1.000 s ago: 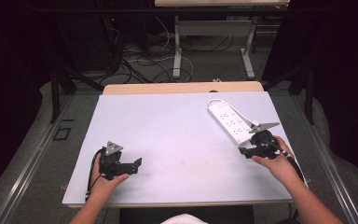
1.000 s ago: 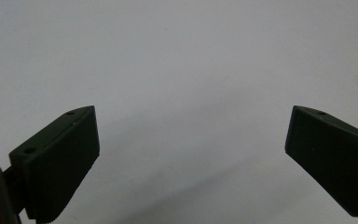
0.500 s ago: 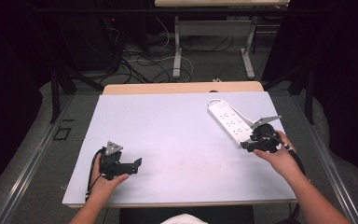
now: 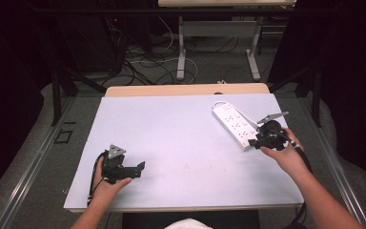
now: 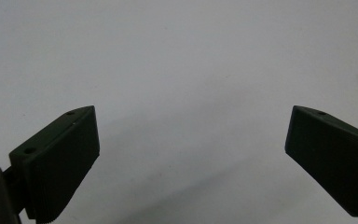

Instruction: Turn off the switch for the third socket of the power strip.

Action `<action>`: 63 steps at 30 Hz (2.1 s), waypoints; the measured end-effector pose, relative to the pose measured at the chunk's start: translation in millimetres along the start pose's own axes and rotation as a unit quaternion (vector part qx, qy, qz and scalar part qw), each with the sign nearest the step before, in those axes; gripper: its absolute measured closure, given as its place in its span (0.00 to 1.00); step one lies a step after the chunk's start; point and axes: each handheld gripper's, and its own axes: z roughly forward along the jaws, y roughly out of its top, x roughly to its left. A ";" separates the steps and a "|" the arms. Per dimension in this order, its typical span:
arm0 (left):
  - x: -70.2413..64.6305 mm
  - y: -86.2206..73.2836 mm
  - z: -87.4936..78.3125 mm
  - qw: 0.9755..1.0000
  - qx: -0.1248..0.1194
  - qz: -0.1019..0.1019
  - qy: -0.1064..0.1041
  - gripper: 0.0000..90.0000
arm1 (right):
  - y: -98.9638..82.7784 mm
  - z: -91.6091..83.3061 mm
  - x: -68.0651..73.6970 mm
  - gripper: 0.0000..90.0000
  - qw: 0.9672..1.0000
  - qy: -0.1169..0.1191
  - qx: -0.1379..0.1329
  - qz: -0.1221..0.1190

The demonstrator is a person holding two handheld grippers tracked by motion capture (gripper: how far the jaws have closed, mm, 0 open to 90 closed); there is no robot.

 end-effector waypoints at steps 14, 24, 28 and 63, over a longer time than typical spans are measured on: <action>-0.1 0.0 0.2 1.000 -0.001 -0.001 0.001 0.03 | 10.6 1.9 -3.8 0.63 1.000 -0.026 0.005 0.000; -0.1 0.0 0.2 1.000 -0.001 -0.001 0.000 0.03 | 15.3 4.7 -10.0 0.60 0.999 -0.040 0.008 0.023; -0.1 0.0 0.2 1.000 -0.001 -0.001 0.000 0.03 | 16.5 6.4 -13.6 0.60 0.998 -0.045 0.017 0.047; 1.9 0.4 -0.8 1.000 0.006 0.005 -0.001 0.03 | 26.2 23.6 -45.1 0.67 0.990 -0.080 0.022 0.115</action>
